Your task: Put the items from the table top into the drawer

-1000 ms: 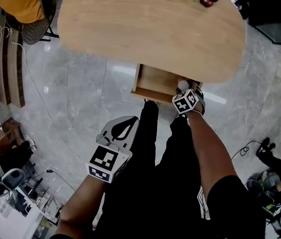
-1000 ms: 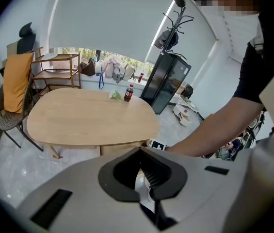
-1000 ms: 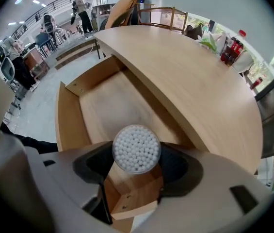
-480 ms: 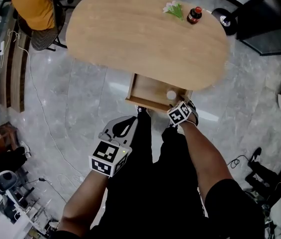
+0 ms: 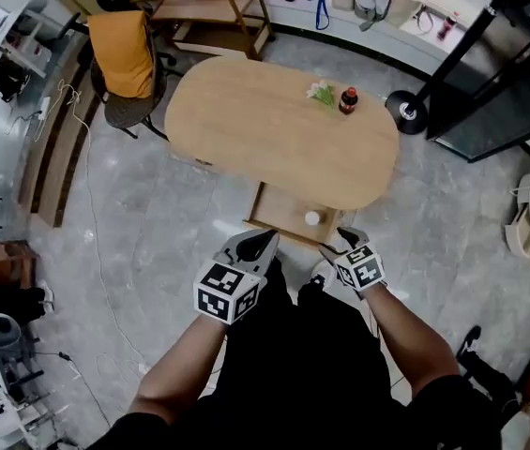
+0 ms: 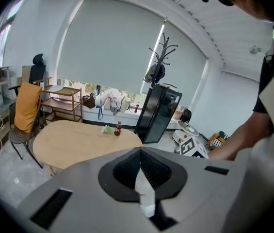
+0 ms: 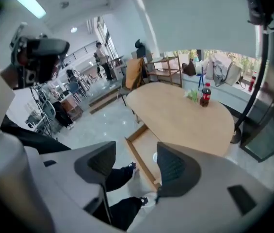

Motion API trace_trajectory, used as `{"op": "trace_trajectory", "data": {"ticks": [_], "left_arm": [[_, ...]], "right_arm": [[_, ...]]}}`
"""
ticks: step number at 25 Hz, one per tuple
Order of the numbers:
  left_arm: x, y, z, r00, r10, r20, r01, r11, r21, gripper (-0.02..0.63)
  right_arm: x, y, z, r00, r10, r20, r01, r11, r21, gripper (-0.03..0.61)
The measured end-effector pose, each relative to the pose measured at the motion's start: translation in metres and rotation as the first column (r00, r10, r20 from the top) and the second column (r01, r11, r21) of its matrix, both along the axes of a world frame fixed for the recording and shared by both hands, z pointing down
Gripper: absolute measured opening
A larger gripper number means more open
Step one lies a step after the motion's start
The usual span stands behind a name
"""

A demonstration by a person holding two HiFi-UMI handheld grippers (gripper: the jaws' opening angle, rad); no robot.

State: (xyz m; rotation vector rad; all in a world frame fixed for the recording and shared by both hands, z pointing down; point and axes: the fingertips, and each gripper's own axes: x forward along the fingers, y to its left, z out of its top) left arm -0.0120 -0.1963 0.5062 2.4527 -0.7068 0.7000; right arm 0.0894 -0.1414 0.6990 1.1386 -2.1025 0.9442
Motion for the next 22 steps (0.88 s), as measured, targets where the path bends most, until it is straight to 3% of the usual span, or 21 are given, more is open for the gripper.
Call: {"op": "trace_trajectory", "data": {"ticks": [4, 7, 8, 13, 17, 22], "left_arm": [[-0.005, 0.027, -0.039, 0.999, -0.006, -0.036, 0.008, 0.998, 0.055, 0.002], [-0.012, 0.045, -0.054, 0.999, 0.019, -0.048, -0.016, 0.997, 0.075, 0.002], [-0.013, 0.050, -0.059, 0.998, 0.029, -0.055, -0.025, 0.997, 0.077, 0.002], [-0.011, 0.064, -0.086, 0.992, 0.078, -0.098, -0.067, 0.992, 0.108, 0.002], [-0.024, 0.086, -0.107, 0.981, 0.151, -0.117, -0.133, 0.979, 0.152, 0.002], [-0.064, 0.125, -0.120, 0.967, 0.219, -0.127, -0.194, 0.964, 0.182, 0.002]], "right_arm": [[0.005, 0.016, -0.088, 0.996, 0.058, 0.070, -0.065, 0.992, 0.108, 0.155], [-0.008, 0.029, -0.140, 0.990, 0.051, 0.133, -0.075, 0.981, 0.180, 0.020], [-0.015, 0.034, -0.158, 0.986, 0.039, 0.163, -0.073, 0.975, 0.208, 0.004], [-0.036, 0.056, -0.238, 0.972, 0.009, 0.234, -0.093, 0.932, 0.351, 0.003], [-0.046, 0.069, -0.269, 0.977, 0.085, 0.197, -0.159, 0.901, 0.404, 0.003], [-0.085, 0.099, -0.298, 0.949, 0.156, 0.275, -0.268, 0.858, 0.438, 0.003]]}}
